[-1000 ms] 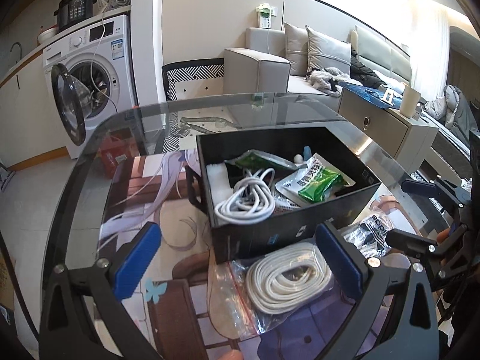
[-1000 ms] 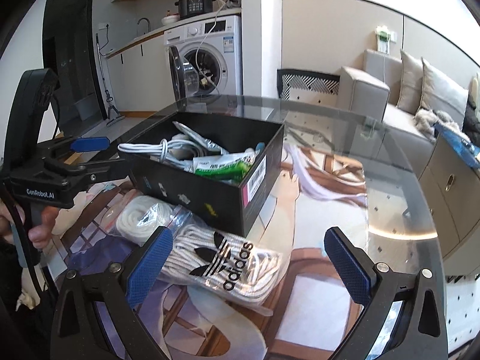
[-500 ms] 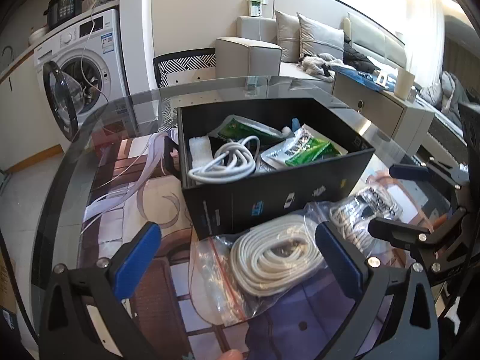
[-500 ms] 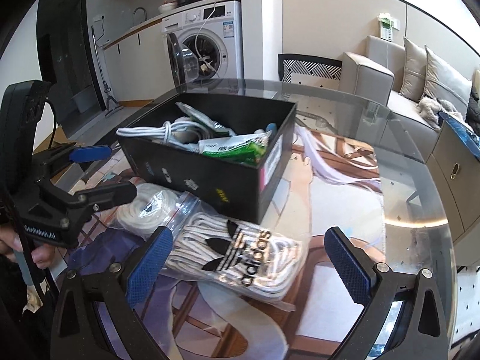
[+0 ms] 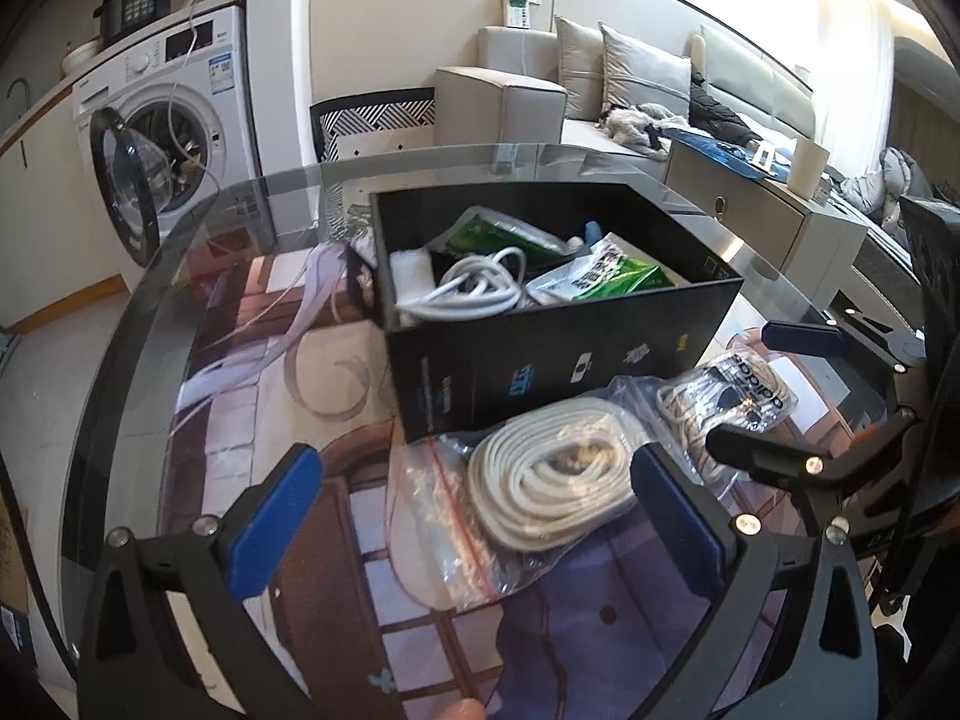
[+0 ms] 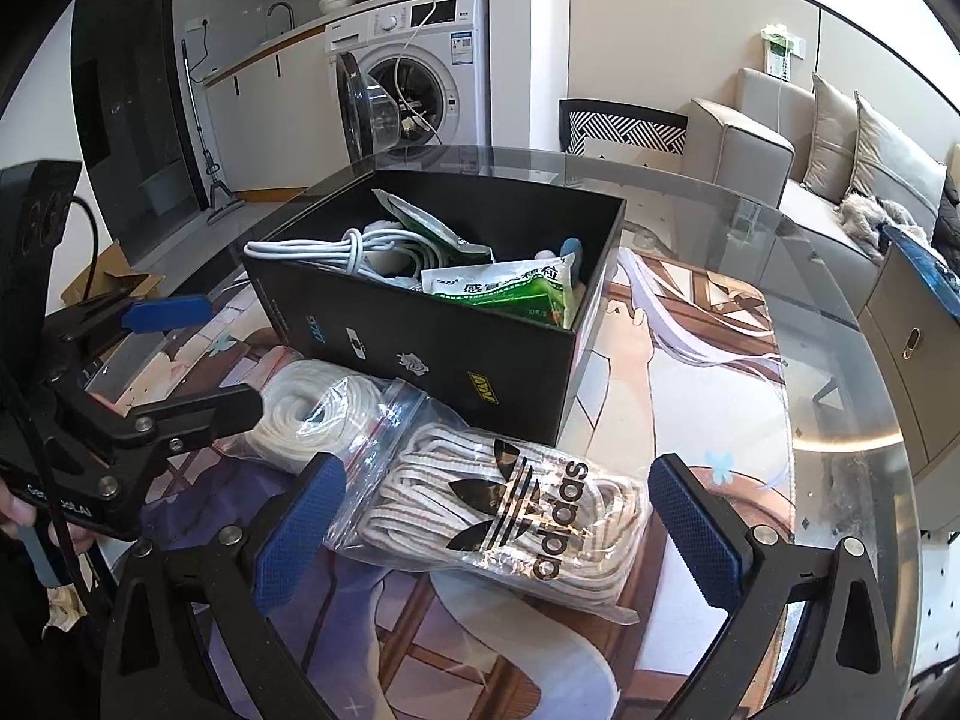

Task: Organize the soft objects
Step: 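Move the right gripper to the Adidas bag of white laces and close it, then grasp the clear bag of white rope with the left gripper while the right gripper holds the Adidas bag, then carry both bags over the black box and open the right gripper to drop the Adidas bag, then lower the rope bag into the box and open the left gripper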

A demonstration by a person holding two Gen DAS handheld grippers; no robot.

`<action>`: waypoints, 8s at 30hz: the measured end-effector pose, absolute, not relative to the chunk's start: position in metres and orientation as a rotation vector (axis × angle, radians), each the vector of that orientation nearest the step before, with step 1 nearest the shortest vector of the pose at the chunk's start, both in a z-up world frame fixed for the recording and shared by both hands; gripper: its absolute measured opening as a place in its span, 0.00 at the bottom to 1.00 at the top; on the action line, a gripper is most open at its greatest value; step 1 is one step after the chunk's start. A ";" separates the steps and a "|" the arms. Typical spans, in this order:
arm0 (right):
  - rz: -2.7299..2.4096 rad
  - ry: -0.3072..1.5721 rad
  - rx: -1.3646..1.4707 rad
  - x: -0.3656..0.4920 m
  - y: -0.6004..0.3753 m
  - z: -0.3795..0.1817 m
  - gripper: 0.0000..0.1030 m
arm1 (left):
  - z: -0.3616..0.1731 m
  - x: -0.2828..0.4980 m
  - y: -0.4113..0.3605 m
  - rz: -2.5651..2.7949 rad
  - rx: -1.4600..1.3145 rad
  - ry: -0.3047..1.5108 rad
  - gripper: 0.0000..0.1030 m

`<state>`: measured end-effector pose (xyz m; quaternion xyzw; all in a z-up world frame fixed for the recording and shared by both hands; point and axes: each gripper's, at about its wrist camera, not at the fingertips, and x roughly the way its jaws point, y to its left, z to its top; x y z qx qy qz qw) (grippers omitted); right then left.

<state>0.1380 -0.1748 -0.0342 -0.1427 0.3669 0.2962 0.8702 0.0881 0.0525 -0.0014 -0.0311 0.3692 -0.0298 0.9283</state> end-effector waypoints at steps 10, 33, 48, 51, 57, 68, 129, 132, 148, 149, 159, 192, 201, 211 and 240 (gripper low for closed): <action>0.581 0.808 -0.299 0.143 -0.170 -0.046 0.99 | -0.002 0.084 0.060 -0.061 -0.063 0.769 1.00; 0.598 0.786 -0.406 0.136 -0.183 -0.038 1.00 | -0.002 0.083 0.058 -0.069 -0.069 0.777 1.00; 0.849 0.791 -0.548 0.150 -0.177 -0.040 1.00 | -0.002 0.084 0.061 -0.067 -0.069 0.778 1.00; 0.909 0.811 -0.613 0.152 -0.172 -0.043 1.00 | -0.002 0.083 0.060 -0.069 -0.067 0.776 1.00; 0.981 0.931 -0.637 0.167 -0.173 -0.056 1.00 | -0.001 0.083 0.056 -0.077 -0.061 0.776 1.00; 0.978 0.905 -0.517 0.118 -0.194 -0.058 1.00 | -0.010 0.086 0.050 -0.091 -0.063 0.803 1.00; 0.896 0.769 -0.399 0.107 -0.221 -0.035 0.46 | -0.035 0.130 0.010 -0.017 -0.029 0.902 0.89; 0.894 0.763 -0.391 0.107 -0.221 -0.034 0.46 | -0.033 0.124 0.006 -0.042 -0.011 0.881 0.75; 0.872 0.675 -0.330 0.107 -0.225 -0.016 0.46 | -0.019 0.103 0.009 -0.088 -0.027 0.838 0.56; 0.873 0.671 -0.326 0.107 -0.225 -0.014 0.46 | -0.018 0.101 0.010 -0.091 -0.029 0.835 0.55; 0.878 0.647 -0.311 0.103 -0.222 -0.009 0.46 | 0.009 0.075 0.024 -0.127 -0.047 0.755 0.54; 0.641 0.818 -0.192 0.169 -0.162 0.024 0.46 | 0.063 0.138 0.042 -0.041 0.013 0.655 0.54; 0.661 0.840 -0.258 0.192 -0.131 0.023 0.45 | 0.056 0.167 0.049 -0.023 0.025 0.687 0.54; 0.695 0.878 -0.270 0.214 -0.114 0.014 0.45 | 0.050 0.178 0.053 -0.025 0.017 0.711 0.54; 0.745 0.727 -0.381 0.176 -0.142 0.035 0.82 | 0.035 0.188 0.034 -0.080 0.059 0.744 0.56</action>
